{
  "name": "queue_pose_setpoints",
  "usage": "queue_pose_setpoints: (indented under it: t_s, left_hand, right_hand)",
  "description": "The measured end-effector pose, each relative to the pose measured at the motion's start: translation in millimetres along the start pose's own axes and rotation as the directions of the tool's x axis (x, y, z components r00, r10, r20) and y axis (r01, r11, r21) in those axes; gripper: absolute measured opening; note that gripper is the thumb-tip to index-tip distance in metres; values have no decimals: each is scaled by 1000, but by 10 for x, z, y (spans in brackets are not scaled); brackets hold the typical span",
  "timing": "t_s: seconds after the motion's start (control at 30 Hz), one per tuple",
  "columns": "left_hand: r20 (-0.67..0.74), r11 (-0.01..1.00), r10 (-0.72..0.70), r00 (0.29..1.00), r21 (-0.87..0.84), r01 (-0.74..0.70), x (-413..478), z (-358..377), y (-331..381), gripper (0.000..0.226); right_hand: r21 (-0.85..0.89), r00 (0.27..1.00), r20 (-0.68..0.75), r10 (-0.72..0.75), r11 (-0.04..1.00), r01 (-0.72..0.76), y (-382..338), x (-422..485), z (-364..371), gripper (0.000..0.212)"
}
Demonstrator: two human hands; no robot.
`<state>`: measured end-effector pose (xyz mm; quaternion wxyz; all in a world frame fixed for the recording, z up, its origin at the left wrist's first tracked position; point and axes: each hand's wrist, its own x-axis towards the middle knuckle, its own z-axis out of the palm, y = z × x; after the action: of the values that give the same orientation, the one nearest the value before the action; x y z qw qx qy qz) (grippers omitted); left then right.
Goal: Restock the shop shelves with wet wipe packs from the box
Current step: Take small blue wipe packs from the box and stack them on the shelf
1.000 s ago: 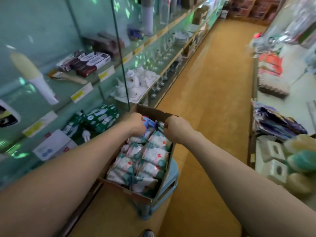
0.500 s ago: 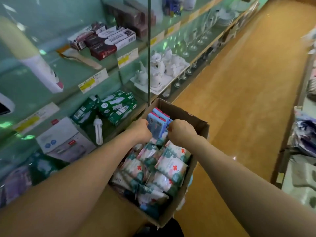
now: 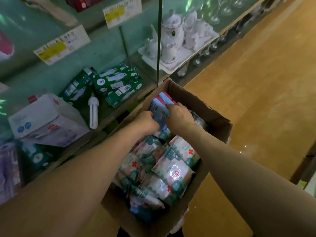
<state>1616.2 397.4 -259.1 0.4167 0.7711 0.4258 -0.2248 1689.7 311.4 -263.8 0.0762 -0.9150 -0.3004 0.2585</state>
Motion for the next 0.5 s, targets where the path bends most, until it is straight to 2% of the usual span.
queue_pose_setpoints:
  t_s: [0.17, 0.23, 0.33, 0.4, 0.47, 0.5]
  left_hand:
    - [14, 961, -136, 991, -243, 135, 154, 112, -90, 35]
    - [31, 901, -197, 980, -388, 194, 188, 133, -85, 43]
    - [159, 754, -261, 952, -583, 304, 257, 144, -65, 48]
    - [198, 672, -299, 933, -651, 353, 304, 157, -102, 44]
    - [194, 649, -336, 922, -661, 376, 341, 178, -180, 35]
    - [195, 660, -338, 921, -648, 379, 351, 186, -213, 31]
  right_hand:
    - [-75, 1000, -1, 1, 997, -1, -11, 169, 133, 43]
    - [-84, 1000, 22, -11, 996, 13, -45, 189, 193, 43]
    - [-49, 994, 62, -92, 994, 95, -120, 110, 304, 51]
    - [30, 977, 142, -159, 987, 157, -149, 30, 356, 57]
    - [97, 963, 176, -206, 977, 191, -120, -10, 327, 45]
    - [100, 967, 138, -212, 975, 200, -77, -2, 283, 38]
